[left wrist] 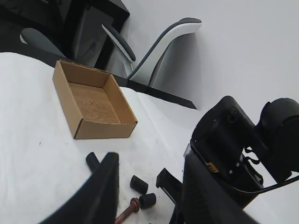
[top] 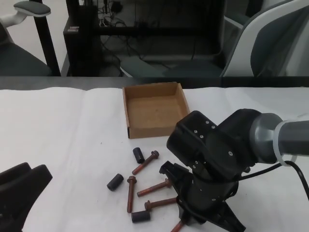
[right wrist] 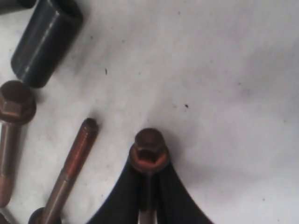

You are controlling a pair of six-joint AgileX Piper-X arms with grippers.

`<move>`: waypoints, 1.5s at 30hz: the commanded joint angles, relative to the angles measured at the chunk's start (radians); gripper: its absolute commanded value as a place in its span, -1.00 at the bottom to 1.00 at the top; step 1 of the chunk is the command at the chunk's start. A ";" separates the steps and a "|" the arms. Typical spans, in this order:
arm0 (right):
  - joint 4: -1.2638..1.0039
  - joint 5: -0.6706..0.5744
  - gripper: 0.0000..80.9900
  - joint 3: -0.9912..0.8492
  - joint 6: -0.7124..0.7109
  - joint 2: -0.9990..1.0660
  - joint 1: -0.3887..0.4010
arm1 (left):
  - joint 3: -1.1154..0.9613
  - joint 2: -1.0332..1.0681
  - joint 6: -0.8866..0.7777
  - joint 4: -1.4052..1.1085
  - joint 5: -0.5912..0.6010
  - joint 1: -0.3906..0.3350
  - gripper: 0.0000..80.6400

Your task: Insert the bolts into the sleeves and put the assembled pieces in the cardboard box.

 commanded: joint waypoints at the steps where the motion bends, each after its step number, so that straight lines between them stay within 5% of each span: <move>1: -0.016 0.002 -0.99 0.013 -0.037 0.037 -0.007 | -0.012 0.003 -0.008 -0.013 -0.009 0.002 0.09; 25: -0.059 0.060 -0.99 0.107 -0.472 -0.333 -0.007 | -0.054 0.085 0.211 0.214 0.068 0.002 0.09; 38: -0.093 -0.015 -0.99 0.281 -0.686 -0.631 -0.007 | -0.389 0.655 0.397 0.403 0.051 -0.011 0.09; 45: -0.106 -0.056 -0.99 0.283 -0.802 -0.685 -0.009 | -0.625 1.018 0.457 0.514 -0.008 -0.160 0.09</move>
